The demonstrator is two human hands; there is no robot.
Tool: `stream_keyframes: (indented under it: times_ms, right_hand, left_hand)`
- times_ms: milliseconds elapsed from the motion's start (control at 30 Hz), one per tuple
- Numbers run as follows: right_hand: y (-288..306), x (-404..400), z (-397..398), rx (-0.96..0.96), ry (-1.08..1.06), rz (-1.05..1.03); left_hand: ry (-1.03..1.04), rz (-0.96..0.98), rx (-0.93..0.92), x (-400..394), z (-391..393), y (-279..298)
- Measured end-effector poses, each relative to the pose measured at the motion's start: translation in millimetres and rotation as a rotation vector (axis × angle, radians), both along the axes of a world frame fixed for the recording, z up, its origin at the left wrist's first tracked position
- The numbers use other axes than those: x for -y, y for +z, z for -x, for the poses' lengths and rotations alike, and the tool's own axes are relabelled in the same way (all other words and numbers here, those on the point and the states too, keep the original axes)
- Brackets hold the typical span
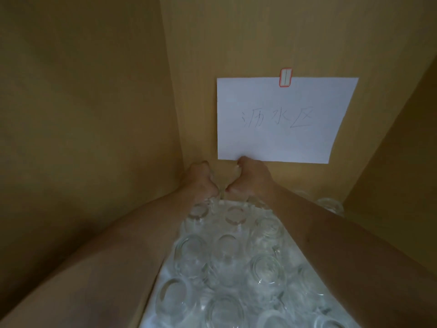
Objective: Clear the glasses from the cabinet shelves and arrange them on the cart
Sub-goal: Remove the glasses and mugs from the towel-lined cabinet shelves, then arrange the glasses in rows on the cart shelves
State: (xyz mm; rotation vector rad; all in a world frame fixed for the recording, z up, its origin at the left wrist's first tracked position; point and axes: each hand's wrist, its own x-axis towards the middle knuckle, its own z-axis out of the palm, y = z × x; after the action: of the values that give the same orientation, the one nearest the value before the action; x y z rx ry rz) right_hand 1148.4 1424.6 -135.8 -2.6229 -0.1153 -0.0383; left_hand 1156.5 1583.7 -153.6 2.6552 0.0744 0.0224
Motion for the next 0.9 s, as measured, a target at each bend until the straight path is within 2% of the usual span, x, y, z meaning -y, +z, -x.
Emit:
stream_keyframes:
  times_ms: [200, 400, 733, 900]
  right_hand:
    - [39, 8, 22, 0.045, -0.058, -0.047]
    - [79, 18, 54, 0.169, -0.117, -0.103]
    - [95, 30, 108, 0.237, -0.334, -0.328]
    - [98, 35, 148, 0.273, -0.417, -0.473]
  left_hand:
    - [0.026, -0.05, 0.087, -4, 28, 45]
    - [0.083, -0.035, 0.195, 0, 58, 98]
    - [0.269, 0.284, 0.452, 7, 127, 117]
    - [0.294, 0.551, 0.587, 9, 165, 118]
